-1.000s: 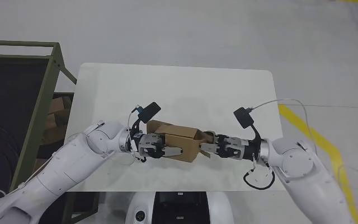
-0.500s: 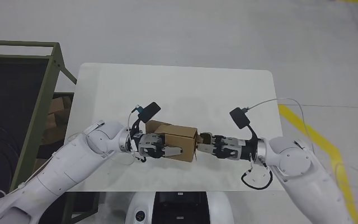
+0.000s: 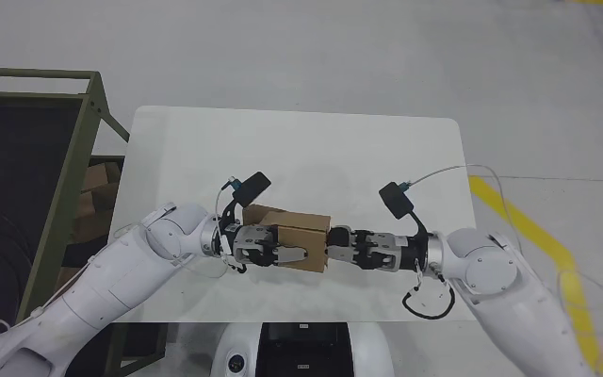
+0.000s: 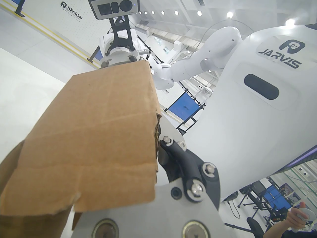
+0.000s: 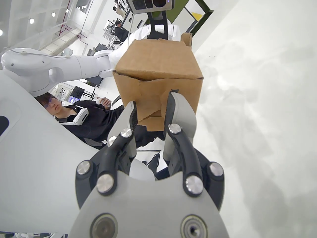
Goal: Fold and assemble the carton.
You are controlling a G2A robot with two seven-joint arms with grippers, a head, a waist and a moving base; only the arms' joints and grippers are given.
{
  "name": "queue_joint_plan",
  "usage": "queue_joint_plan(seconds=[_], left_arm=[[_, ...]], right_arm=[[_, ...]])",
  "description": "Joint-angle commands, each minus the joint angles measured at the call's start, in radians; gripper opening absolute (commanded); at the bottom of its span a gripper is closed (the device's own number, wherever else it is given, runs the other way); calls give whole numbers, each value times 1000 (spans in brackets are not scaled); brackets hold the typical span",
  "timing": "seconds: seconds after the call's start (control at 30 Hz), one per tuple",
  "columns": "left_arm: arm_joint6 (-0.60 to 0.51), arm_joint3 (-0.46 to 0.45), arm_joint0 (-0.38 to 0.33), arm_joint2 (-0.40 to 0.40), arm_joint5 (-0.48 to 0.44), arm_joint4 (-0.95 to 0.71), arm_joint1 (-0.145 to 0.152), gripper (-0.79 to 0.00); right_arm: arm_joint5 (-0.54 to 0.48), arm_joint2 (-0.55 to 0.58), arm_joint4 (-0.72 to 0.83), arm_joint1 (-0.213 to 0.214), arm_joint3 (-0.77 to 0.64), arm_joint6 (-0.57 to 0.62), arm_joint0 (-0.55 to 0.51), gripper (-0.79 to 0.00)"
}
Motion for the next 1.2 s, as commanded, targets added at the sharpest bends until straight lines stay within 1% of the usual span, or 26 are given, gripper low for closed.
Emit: queue_joint_plan(seconds=[0.0, 0.53, 1.17], left_arm=[[0, -1, 0, 1, 0, 0, 0, -785], [0, -1, -8, 16, 0, -2, 2, -785], [0, 5, -9, 11, 0, -6, 3, -785]], right_arm=[[-2, -7, 3, -2, 6, 0, 8, -573], [14, -64, 8, -16, 39, 3, 68, -576], [17, -105, -8, -28, 44, -2, 102, -579]])
